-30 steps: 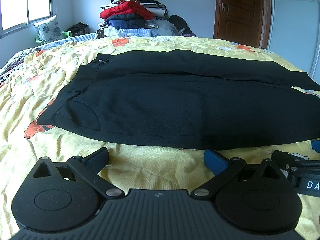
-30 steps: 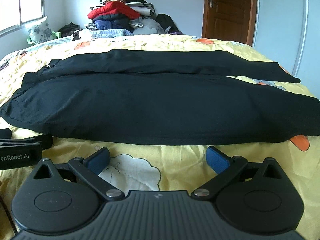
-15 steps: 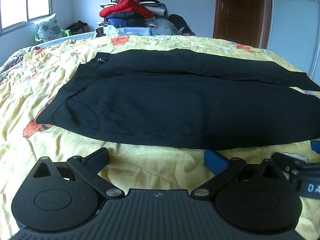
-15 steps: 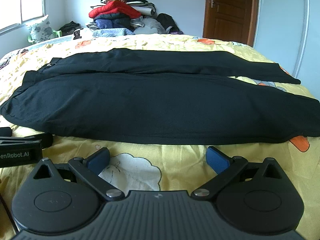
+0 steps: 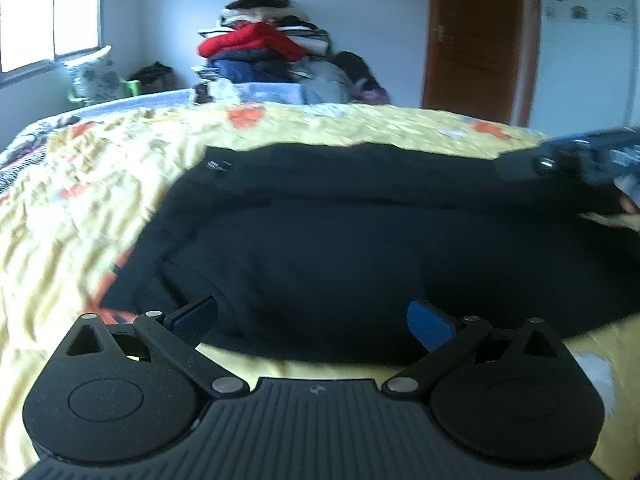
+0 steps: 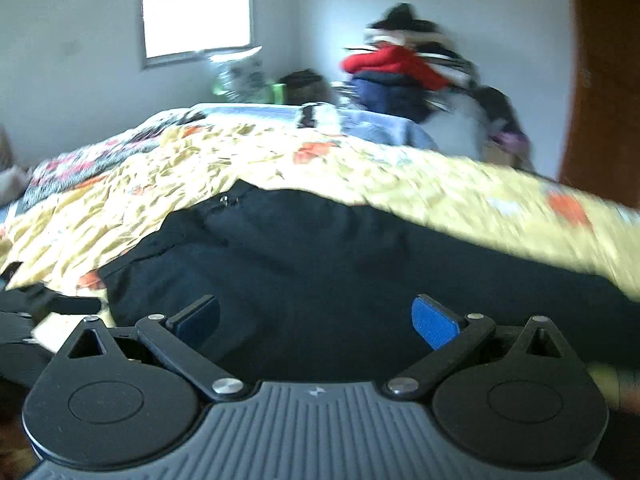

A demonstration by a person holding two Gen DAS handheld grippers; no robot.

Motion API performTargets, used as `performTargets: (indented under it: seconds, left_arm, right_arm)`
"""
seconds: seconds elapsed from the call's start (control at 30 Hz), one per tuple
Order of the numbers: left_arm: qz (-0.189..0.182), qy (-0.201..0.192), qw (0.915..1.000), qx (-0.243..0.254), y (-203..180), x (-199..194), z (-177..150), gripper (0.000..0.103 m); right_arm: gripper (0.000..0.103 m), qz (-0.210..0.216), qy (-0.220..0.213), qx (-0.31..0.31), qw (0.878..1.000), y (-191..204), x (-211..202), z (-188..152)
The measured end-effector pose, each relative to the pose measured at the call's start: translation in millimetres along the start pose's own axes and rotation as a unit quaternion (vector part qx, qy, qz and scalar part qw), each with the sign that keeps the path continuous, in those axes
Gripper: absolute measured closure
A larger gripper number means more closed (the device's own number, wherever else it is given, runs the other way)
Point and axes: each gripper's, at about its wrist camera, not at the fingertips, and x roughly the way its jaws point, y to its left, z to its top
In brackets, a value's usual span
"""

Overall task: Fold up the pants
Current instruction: 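Grasp the trouser leg hems with both grippers and lift them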

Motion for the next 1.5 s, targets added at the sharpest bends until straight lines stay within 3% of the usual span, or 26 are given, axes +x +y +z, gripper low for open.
performTargets:
  seconds: [0.2, 0.33, 0.63, 0.67, 0.7, 0.77, 0.8, 0.83, 0.87, 0.97, 1.03, 1.1, 1.27, 1.37, 1.4, 1.43, 1.47, 1.5]
  left_arm:
    - [0.031, 0.006, 0.9992, -0.024, 32, 20, 31, 0.0]
    - [0.046, 0.026, 0.9978, -0.04, 52, 44, 58, 0.0]
    - [0.052, 0.056, 0.9957, -0.053, 78, 108, 117, 0.0]
    - [0.051, 0.059, 0.9954, -0.056, 78, 115, 122, 0.0]
    - [0.047, 0.061, 0.9952, -0.06, 79, 123, 130, 0.0]
    - [0.031, 0.068, 0.9942, -0.077, 83, 142, 147, 0.0]
    - [0.019, 0.079, 0.9922, -0.094, 86, 154, 157, 0.0]
    - [0.004, 0.088, 0.9901, -0.11, 90, 165, 164, 0.0]
    - [-0.01, 0.096, 0.9874, -0.126, 93, 175, 170, 0.0]
    - [-0.052, 0.136, 0.9682, -0.203, 109, 210, 186, 0.001]
    - [-0.08, 0.161, 0.9448, -0.274, 122, 228, 190, 0.001]
    - [-0.106, 0.188, 0.9207, -0.325, 132, 245, 192, 0.001]
    - [-0.126, 0.241, 0.8972, -0.348, 137, 279, 196, 0.001]
    - [-0.135, 0.251, 0.8806, -0.378, 142, 289, 193, 0.004]
    - [-0.136, 0.244, 0.8787, -0.388, 144, 288, 193, 0.013]
    - [-0.132, 0.235, 0.879, -0.393, 146, 285, 192, 0.041]
    - [-0.132, 0.232, 0.8803, -0.393, 146, 282, 192, 0.061]
    - [-0.136, 0.237, 0.879, -0.391, 146, 281, 191, 0.09]
  right_arm:
    - [0.0, 0.051, 0.078, -0.038, 0.995, -38, 109, 64]
    - [0.0, 0.07, 0.111, -0.071, 0.989, -51, 173, 81]
    - [0.0, 0.143, 0.169, -0.045, 0.974, -97, 273, 86]
    - [0.002, 0.151, 0.16, -0.055, 0.974, -97, 275, 86]
    - [0.009, 0.165, 0.157, -0.066, 0.972, -96, 276, 85]
    - [0.043, 0.182, 0.151, -0.082, 0.968, -93, 273, 87]
    - [0.07, 0.195, 0.153, -0.085, 0.965, -92, 270, 88]
    - [0.087, 0.19, 0.152, -0.086, 0.966, -90, 267, 88]
    - [0.091, 0.183, 0.15, -0.099, 0.967, -87, 262, 88]
    - [0.096, 0.161, 0.123, -0.151, 0.968, -73, 242, 81]
    - [0.097, 0.143, 0.091, -0.211, 0.963, -53, 219, 73]
    - [0.097, 0.121, 0.067, -0.279, 0.95, -30, 197, 61]
    - [0.097, 0.079, 0.025, -0.416, 0.905, 14, 158, 28]
    - [0.097, 0.06, 0.006, -0.437, 0.898, 20, 150, 19]
    - [0.097, 0.056, 0.007, -0.438, 0.897, 21, 151, 17]
    - [0.097, 0.056, 0.006, -0.434, 0.899, 20, 152, 17]
    - [0.097, 0.057, 0.007, -0.426, 0.903, 21, 153, 18]
    - [0.097, 0.061, 0.01, -0.412, 0.909, 20, 154, 21]
